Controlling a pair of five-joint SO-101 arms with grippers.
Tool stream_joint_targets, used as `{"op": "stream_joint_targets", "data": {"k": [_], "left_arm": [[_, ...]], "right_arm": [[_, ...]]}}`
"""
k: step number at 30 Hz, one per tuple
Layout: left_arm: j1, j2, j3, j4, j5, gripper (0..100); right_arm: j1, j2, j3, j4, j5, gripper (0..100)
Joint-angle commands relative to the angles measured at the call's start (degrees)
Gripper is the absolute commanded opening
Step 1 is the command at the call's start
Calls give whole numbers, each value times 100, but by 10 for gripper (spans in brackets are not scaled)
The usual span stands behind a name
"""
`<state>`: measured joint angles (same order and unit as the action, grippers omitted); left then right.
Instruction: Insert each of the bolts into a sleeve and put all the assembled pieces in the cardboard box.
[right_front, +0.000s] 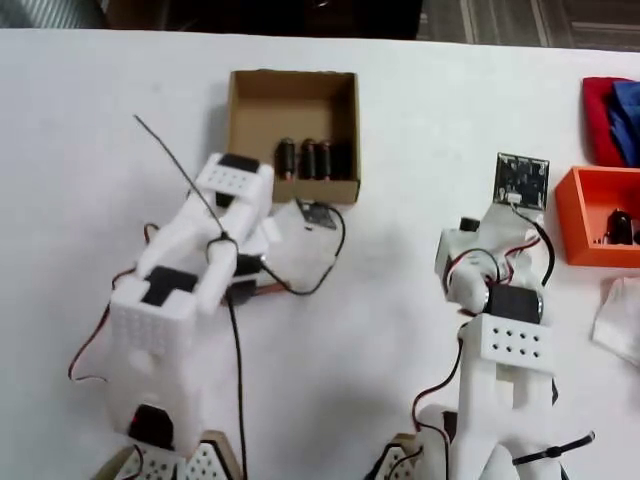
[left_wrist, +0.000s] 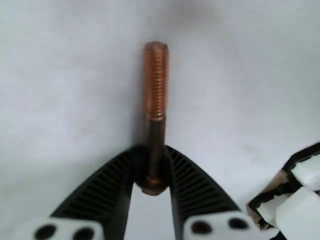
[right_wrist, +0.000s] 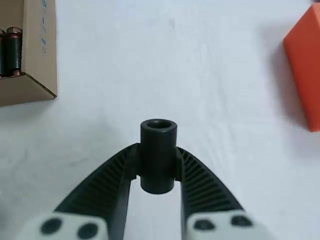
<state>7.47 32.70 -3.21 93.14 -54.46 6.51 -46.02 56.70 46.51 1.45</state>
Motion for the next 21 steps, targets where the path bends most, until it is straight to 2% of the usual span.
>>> {"op": "stream_joint_targets", "data": {"k": [1, 4, 15, 19, 21], "left_arm": [[9, 35, -453, -9, 475, 128], [-9, 44, -840, 255, 598, 188], [-18, 18, -1842, 914, 352, 181], [44, -563, -1473, 914, 1116, 134], [97, -1108, -1147, 905, 1820, 132]], "right_arm": [[22, -215, -35, -101, 9, 22], [13, -215, -35, -101, 9, 22], [13, -215, -35, -101, 9, 22], [31, -233, -35, -101, 9, 22], [31, -251, -35, -101, 9, 22]]}}
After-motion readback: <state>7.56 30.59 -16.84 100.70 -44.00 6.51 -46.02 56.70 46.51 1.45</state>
